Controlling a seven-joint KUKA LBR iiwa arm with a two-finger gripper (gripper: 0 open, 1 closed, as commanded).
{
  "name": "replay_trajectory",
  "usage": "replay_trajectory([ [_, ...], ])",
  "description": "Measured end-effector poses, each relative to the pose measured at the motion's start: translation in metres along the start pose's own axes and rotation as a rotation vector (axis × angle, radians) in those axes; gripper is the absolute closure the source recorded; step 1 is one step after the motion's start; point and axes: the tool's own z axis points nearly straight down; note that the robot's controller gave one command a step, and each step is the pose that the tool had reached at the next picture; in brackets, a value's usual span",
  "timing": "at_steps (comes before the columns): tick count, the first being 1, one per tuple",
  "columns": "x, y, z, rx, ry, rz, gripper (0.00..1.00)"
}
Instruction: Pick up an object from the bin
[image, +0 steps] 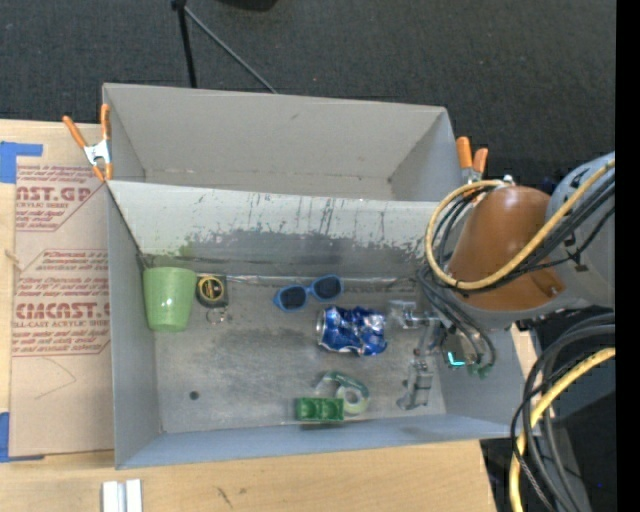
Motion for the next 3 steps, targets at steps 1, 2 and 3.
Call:
replay_trajectory([
  [1,-0.067,0.040,0.063,0.004,-0.015,-0.554,0.00],
  [2,-0.068,0.041,0.062,0.003,-0.017,-0.553,1.00],
  [3,-0.076,0.069,-0.087,0.005,-0.018,-0.578,1.00],
])
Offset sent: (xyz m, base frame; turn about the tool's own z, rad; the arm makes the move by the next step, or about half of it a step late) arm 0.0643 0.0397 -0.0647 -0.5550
